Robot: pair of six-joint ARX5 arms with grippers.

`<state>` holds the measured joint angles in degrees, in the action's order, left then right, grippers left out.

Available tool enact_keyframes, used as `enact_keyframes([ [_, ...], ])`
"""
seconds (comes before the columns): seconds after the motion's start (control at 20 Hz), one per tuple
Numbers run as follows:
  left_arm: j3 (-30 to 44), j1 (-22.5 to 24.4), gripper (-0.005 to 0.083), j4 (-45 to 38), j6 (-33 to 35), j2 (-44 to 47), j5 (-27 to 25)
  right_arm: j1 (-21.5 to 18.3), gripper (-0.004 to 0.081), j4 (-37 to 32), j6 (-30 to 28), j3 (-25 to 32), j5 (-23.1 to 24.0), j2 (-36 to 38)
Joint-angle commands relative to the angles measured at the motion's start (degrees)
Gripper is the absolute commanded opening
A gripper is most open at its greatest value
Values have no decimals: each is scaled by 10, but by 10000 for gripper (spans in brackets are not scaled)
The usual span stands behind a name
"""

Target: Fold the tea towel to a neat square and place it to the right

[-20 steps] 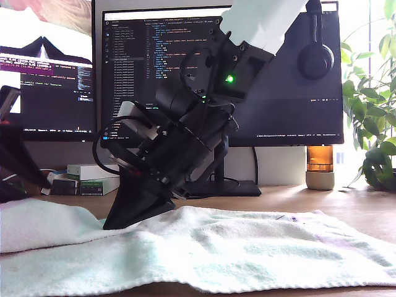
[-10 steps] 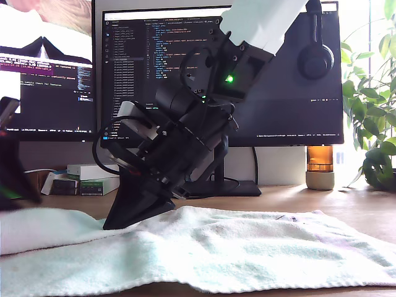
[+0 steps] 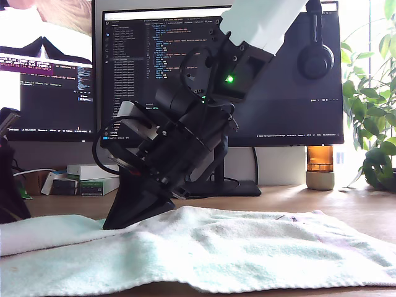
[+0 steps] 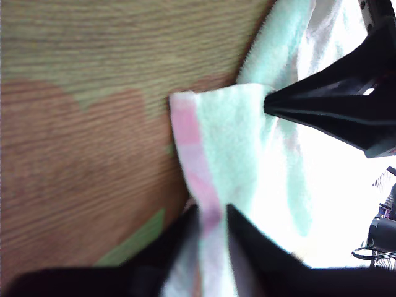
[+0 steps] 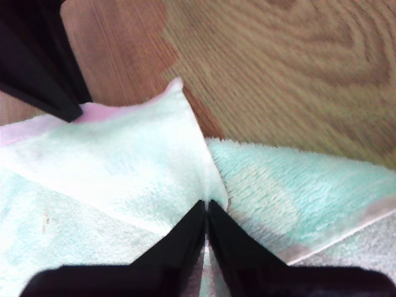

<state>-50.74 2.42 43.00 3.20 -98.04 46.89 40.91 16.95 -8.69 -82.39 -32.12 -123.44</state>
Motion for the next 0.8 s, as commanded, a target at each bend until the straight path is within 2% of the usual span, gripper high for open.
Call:
enact_keyframes([
  [0.0,9,-8,-23,-9,3,-17,7,-1,-13,1,-3,13,12,-39],
  [0.3,9,-22,-23,-21,18,-26,13,-1,-13,0,-3,13,11,-39],
  [0.55,9,2,-23,-29,29,-24,6,-2,-12,0,-3,13,5,-39],
  [0.75,9,18,-23,-35,33,-24,6,-2,50,-3,5,13,-28,-38],
])
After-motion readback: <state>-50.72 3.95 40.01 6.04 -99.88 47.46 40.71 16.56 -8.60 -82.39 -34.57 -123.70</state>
